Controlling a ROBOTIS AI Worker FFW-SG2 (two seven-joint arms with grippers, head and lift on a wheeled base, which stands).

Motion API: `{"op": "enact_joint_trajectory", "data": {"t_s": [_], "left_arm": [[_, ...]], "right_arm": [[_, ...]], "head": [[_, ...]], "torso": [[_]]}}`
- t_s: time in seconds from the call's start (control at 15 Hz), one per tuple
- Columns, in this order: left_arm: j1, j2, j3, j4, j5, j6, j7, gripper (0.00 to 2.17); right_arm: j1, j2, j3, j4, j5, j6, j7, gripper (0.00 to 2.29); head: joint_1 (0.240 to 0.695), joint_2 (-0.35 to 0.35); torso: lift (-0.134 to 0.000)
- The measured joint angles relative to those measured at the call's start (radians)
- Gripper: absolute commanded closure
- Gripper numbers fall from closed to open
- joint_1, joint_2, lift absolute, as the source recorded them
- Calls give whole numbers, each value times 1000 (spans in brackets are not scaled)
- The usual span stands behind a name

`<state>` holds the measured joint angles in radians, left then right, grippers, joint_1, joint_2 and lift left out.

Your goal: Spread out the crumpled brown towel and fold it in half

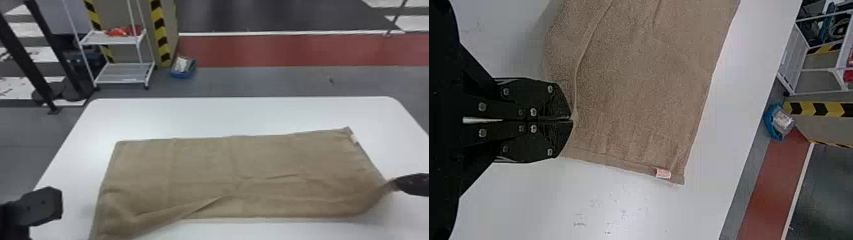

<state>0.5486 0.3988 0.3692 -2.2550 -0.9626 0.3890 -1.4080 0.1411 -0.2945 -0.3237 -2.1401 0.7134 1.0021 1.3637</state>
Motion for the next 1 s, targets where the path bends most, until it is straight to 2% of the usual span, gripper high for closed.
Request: {"op": "enact_joint_trajectory", "data": {"t_s": [0.27,0.53,0.8,1.0], "left_arm": [[1,-22,-3,-16,33,1,18,562],[-6,-52,12,-46,86,7,36,559],[-13,-103,65,-116,145,16,-32,562],[27,-124,69,-159,165,20,-53,583]], "right_arm": [[49,1,-16,-39,-9,-77,0,1652],[112,24,-52,-65,-5,-237,0,1652],[117,27,-57,-66,8,-227,0,1652],[114,31,-51,-80,13,-177,0,1652]], "head": [[695,28],[695,11],[695,-23],[695,-48]], "torso": [[-125],[-125],[-125],[-125]]}}
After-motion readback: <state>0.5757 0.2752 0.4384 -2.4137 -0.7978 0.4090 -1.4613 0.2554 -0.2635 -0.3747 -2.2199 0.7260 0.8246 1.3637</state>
